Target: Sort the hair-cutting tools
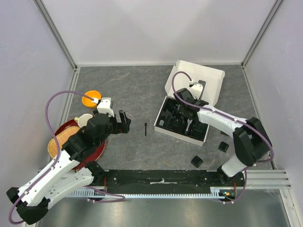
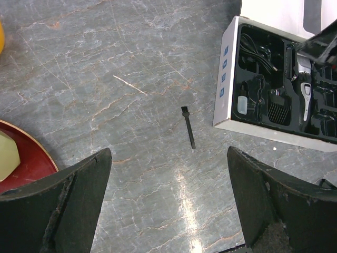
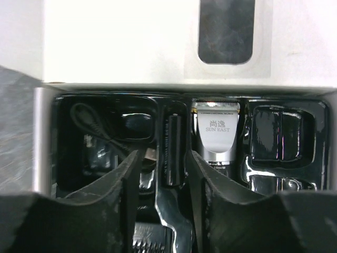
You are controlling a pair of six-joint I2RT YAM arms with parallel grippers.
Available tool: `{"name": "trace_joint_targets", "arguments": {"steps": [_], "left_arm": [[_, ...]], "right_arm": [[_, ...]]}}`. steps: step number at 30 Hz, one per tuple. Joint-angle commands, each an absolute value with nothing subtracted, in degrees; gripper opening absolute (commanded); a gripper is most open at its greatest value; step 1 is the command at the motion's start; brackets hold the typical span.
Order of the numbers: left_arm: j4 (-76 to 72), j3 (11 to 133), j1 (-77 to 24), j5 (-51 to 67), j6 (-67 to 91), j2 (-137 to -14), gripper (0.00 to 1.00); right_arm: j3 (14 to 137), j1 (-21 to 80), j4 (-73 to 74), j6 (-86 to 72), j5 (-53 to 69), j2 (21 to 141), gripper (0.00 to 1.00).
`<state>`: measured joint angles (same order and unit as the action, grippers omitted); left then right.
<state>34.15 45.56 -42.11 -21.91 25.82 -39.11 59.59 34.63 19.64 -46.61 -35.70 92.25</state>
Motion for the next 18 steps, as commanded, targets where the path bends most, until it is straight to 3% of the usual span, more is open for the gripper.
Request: {"name": "trace_joint_targets", "arguments": {"steps": [1, 4, 12, 18], "left_arm": [[32.78, 45.62, -42.01, -21.62, 23.91, -38.76, 0.97], [32.52, 45.7, -42.01, -21.18, 23.91, -39.02, 0.97], [32.08, 46.23, -42.01, -17.41, 23.99, -41.66, 0.97], [32.08, 46.06, -42.01, -14.86, 24.43, -42.1, 0.97]], "right_arm": [[65.12, 34.45, 25.47, -39.21, -30.78, 84.12, 0.52], [65.22, 34.37, 31.17, -35.17, -26.57, 79.38, 0.61], [60.92, 34.54, 42.0, -26.9, -11.26, 69.36, 0.66], [57.06, 34.54, 47.81, -28.21, -0.13, 63.29, 0.76]]}}
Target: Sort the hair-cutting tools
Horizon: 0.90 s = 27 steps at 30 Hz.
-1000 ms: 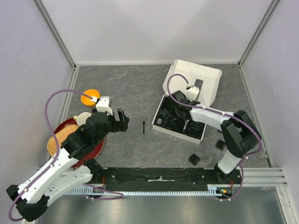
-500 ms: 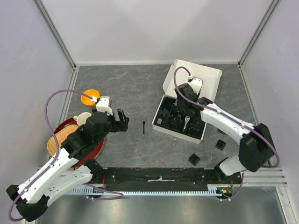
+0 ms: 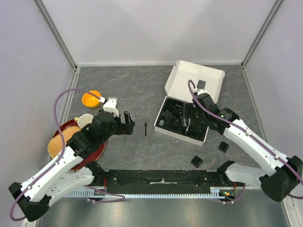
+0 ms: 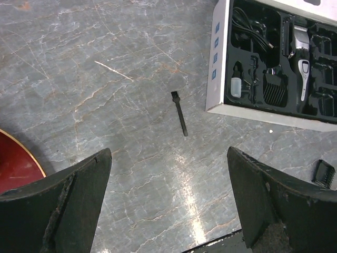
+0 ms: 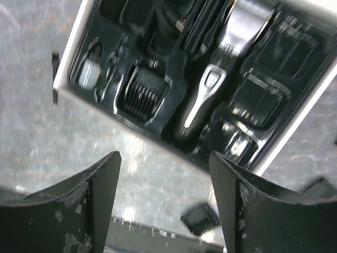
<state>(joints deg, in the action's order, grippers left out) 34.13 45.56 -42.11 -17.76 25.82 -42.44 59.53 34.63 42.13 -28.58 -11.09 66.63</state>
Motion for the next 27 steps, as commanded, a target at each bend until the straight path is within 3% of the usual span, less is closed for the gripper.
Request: {"name": "trace_joint_targets", "arguments": {"steps": [1, 9, 20, 27], "left_arm": [[32.08, 46.05, -42.01, -14.42, 24.43, -42.27, 0.97], [31.73, 46.05, -41.92, -10.29, 23.99, -43.86, 0.97], [31.46, 46.67, -42.01, -7.82, 23.55, -46.58, 0.96], [31.64, 46.76, -42.01, -8.26, 23.55, -46.67, 0.96]], "right_arm": [[56.26, 34.72, 47.81, -28.73, 1.83, 62.15, 0.77], [47.82, 36.74, 53.34, -34.8, -2.46, 55.82, 0.8], [47.11, 40.95, 57.83, -39.11, -9.49, 54.05, 0.77], [45.7, 47.19, 52.41, -44.02, -11.42, 54.48, 0.83]]}}
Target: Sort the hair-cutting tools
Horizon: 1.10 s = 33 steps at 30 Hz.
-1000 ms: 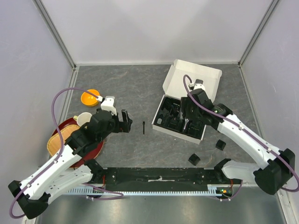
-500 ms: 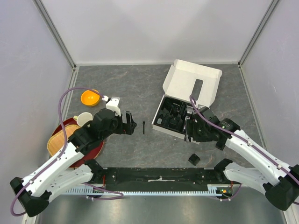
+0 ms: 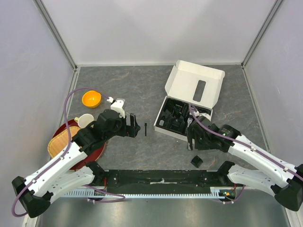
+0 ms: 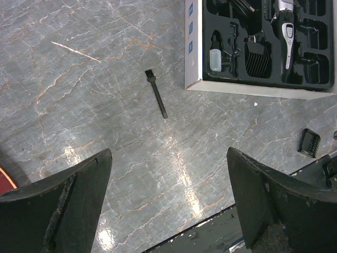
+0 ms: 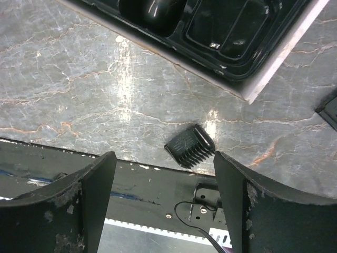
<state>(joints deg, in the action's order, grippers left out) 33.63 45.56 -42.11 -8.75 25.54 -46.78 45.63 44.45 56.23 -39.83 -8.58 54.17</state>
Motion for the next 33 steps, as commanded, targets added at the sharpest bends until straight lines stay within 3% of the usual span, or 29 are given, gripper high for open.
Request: {"name": "trace_joint_targets", "arguments": {"steps": [1, 8, 15, 19, 24, 33], "left_arm": [[31.81, 46.76, -42.01, -8.44, 23.47, -46.67, 0.96], [37.77, 47.81, -41.92, -23.16, 27.76, -45.7, 0.95], [44.9, 48.43, -41.49, -34.36, 34.45, -44.03, 0.95], [46.75, 48.69, -39.03, -33.84, 35.86, -45.52, 0.93], [45.88, 48.34, -30.79, -24.98, 34.19, -46.85, 0.87], [44.82, 46.05, -24.87, -17.75, 32.52, -43.94, 0.85]], "right_arm": [[46.05, 49.72, 51.25, -45.34, -12.3, 55.28, 0.82], [55.08, 61.78, 41.23, -58.0, -24.42, 72.05, 0.73], [71.09, 67.5, 36.05, -62.4, -30.67, 94.71, 0.53], [77.77, 67.5, 33.14, -63.02, -31.73, 102.9, 0.47], [86.83, 67.15, 32.52, -62.67, -30.67, 112.74, 0.42], [85.96, 62.85, 32.78, -61.0, -31.38, 114.08, 0.4]]}}
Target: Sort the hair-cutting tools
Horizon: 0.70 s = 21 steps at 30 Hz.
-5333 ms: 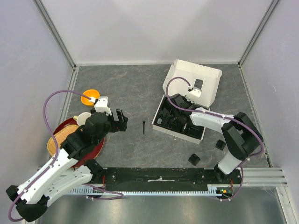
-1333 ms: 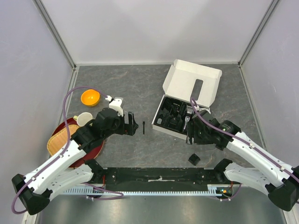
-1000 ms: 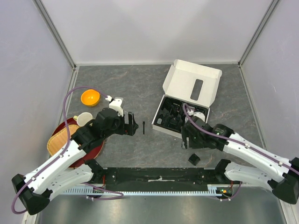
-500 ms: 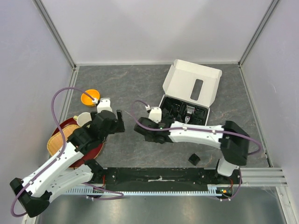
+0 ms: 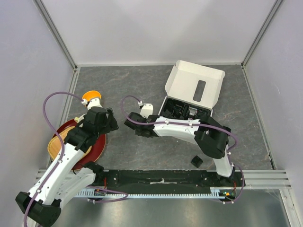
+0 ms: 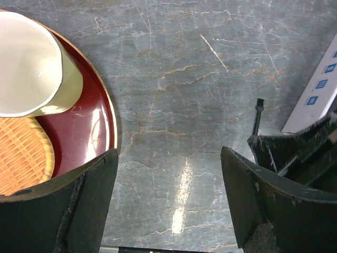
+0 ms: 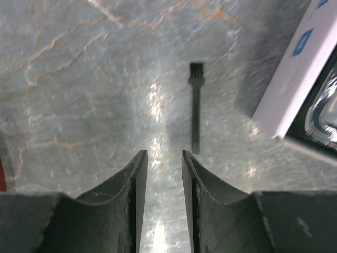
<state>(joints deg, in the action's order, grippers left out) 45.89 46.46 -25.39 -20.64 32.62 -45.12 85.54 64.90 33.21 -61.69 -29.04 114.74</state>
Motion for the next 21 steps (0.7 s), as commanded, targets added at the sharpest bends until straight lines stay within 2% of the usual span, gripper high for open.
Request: {"name": "trace_joint_targets", "arguments": {"steps": [1, 21], "left_arm": [[44.82, 46.05, -24.87, -17.75, 32.52, -44.12, 0.85], [45.44, 46.14, -22.85, -20.3, 33.13, -45.7, 0.84]], "right_arm": [[85.96, 62.15, 32.78, -60.65, -31.29, 114.17, 0.4], [88.5, 59.33, 32.43, -53.0, -26.28, 121.9, 0.38]]}}
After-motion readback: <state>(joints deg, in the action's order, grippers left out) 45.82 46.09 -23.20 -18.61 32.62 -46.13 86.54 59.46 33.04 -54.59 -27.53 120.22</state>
